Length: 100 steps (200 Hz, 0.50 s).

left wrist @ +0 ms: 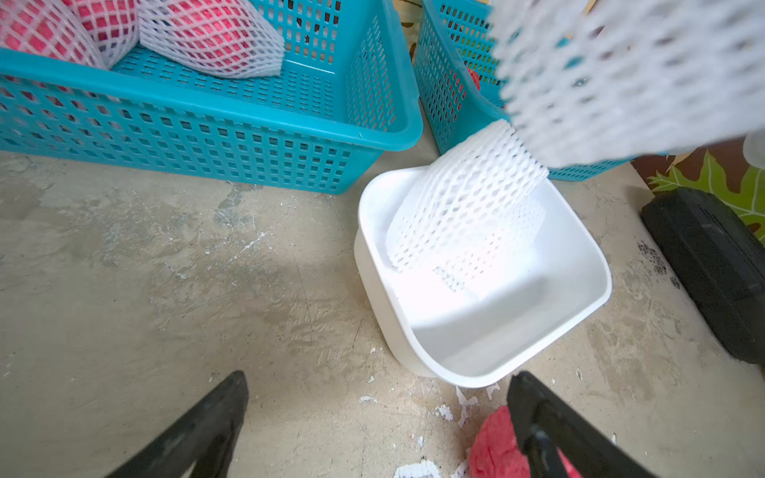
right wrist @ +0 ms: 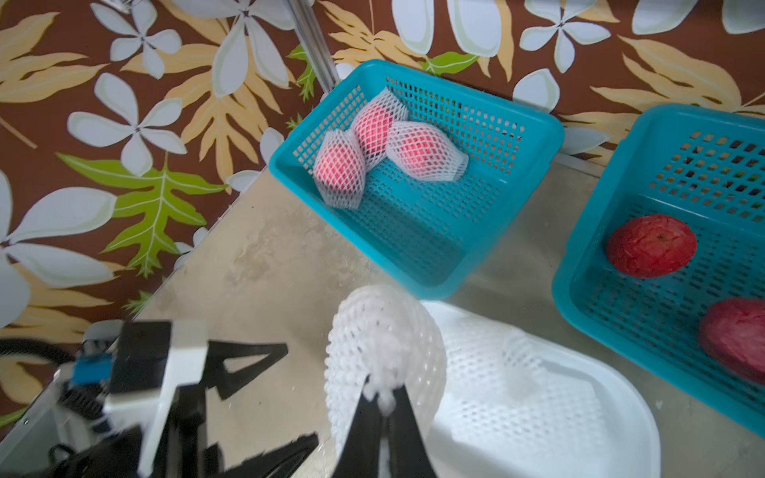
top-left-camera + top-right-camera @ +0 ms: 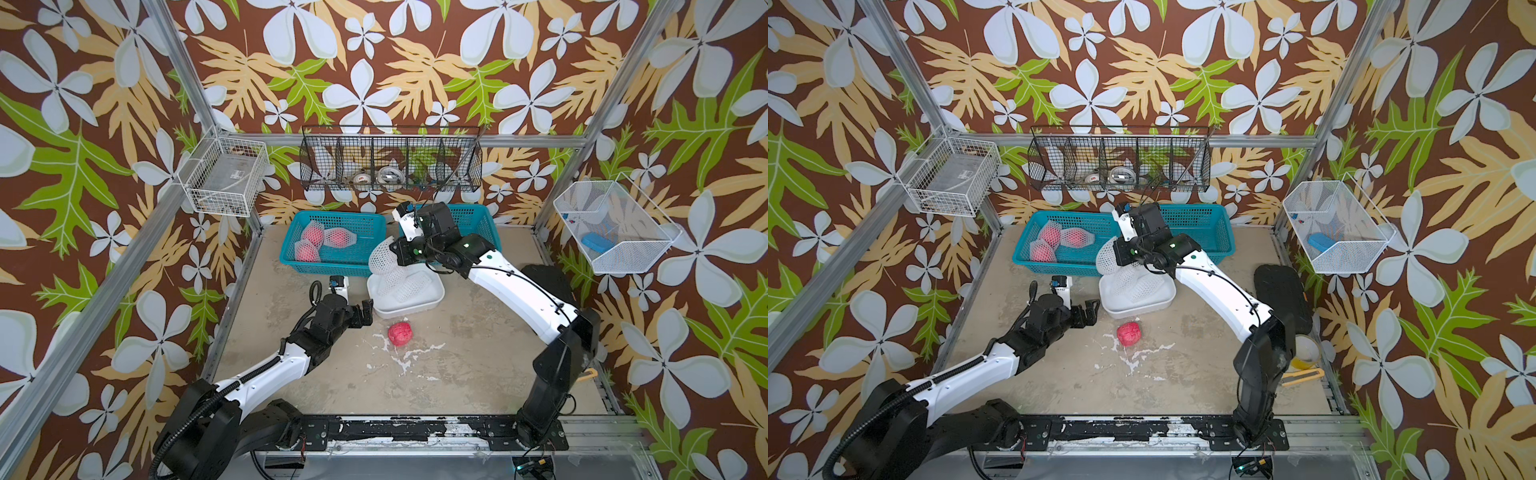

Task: Remove foam nets from apples
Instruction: Remove the foam net from the apple, then place the foam net into the storage box.

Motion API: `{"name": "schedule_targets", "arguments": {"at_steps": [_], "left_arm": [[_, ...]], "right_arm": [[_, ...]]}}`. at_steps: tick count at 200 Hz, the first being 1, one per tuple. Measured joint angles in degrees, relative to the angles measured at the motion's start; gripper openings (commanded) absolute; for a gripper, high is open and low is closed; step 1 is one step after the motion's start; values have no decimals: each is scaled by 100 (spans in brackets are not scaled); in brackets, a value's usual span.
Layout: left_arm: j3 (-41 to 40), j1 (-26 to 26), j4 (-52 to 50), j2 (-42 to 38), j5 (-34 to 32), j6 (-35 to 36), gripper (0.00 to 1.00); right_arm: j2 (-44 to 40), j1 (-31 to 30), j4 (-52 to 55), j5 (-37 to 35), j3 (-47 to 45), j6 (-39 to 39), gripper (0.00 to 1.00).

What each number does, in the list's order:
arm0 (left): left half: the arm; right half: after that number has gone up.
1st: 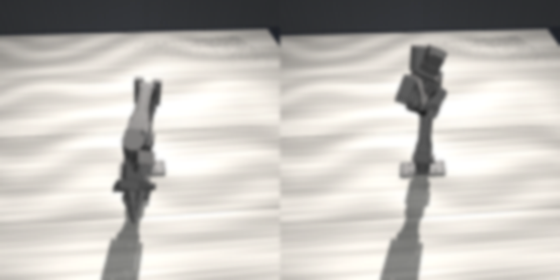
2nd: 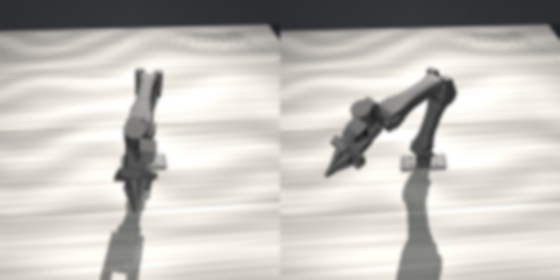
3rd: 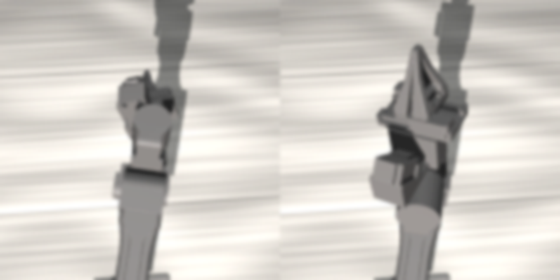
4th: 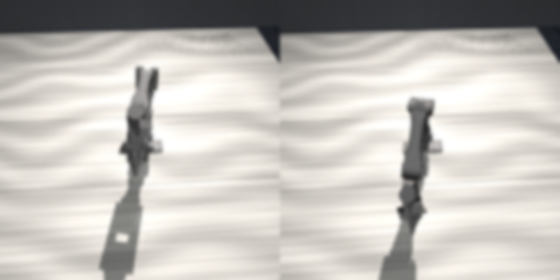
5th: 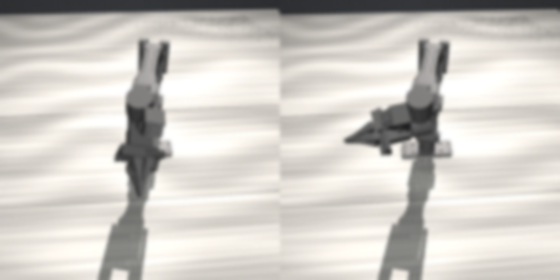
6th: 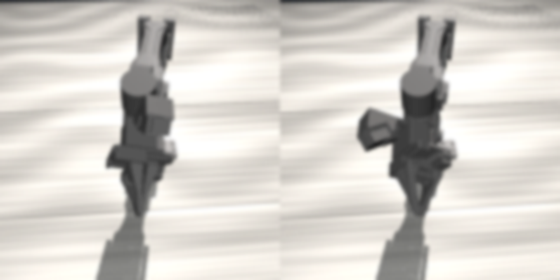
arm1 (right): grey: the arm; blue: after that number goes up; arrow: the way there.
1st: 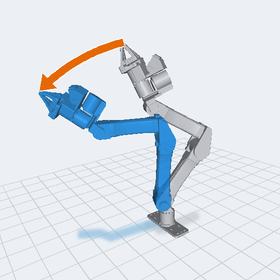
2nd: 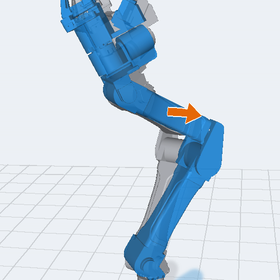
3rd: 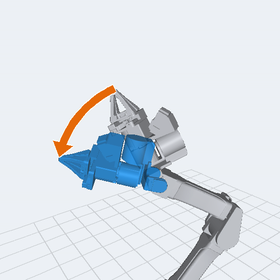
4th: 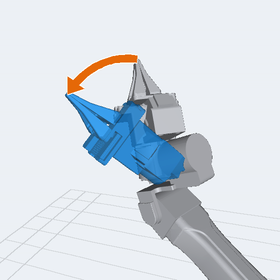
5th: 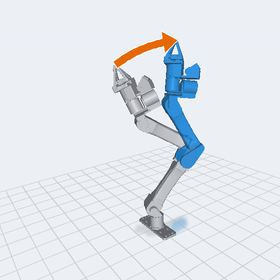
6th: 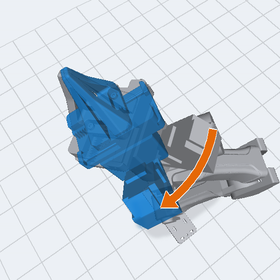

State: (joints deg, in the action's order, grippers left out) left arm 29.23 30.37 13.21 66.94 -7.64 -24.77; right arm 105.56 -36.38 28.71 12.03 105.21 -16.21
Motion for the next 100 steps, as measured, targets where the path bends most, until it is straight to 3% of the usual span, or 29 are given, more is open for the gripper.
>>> {"name": "schedule_targets", "arguments": {"at_steps": [44, 100], "left_arm": [[4, 0, 28, 59, 236, 7, 100], [44, 2, 26, -13, 319, 177, 100]], "right_arm": [[846, 81, -168, 2, 485, -155, 0], [955, 160, -210, -667, -509, -203, 0]]}}
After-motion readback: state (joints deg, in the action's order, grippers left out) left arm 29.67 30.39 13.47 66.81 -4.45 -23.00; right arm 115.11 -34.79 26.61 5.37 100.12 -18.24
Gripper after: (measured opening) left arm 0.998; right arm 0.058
